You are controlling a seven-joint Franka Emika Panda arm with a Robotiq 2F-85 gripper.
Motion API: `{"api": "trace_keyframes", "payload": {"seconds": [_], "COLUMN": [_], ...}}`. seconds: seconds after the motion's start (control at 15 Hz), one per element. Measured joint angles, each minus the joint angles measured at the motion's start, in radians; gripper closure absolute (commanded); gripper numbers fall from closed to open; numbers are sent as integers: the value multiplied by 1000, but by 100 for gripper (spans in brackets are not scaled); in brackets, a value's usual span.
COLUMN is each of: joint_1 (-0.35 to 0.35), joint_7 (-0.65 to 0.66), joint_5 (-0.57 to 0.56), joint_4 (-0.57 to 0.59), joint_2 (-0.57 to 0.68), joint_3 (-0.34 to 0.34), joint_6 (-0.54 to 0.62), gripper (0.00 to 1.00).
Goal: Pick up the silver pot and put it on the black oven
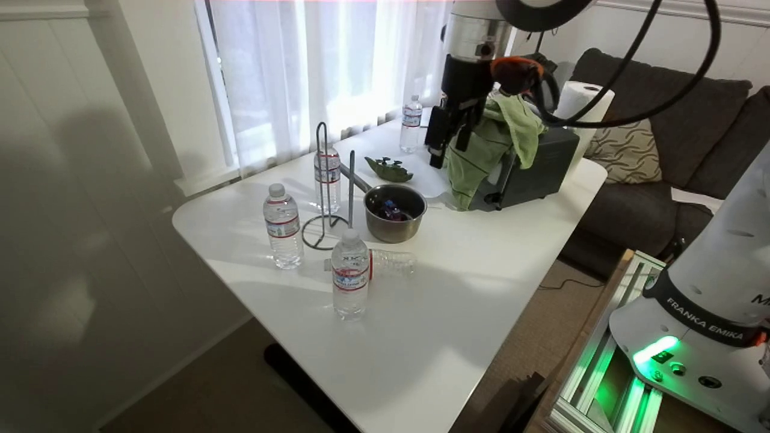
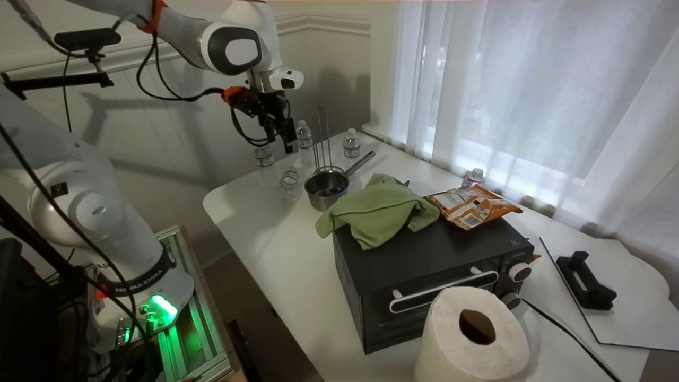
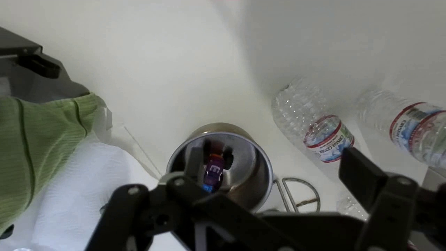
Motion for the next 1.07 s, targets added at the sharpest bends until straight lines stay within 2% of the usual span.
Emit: {"api": "trace_keyframes", "payload": {"seconds": [0.33,0.67,0.87,1.07], "joint_1": [10,31,44,47], "joint_7": [51,89,108,108], "joint_5": [-63,-134,-171,-174], "joint_4": [90,174,212,224], "joint_2": [226,415,484,495], "joint_3": [12,4,-11,-14], "joint_6": [169,257,265,265], "gripper": [0,0,0,0]}}
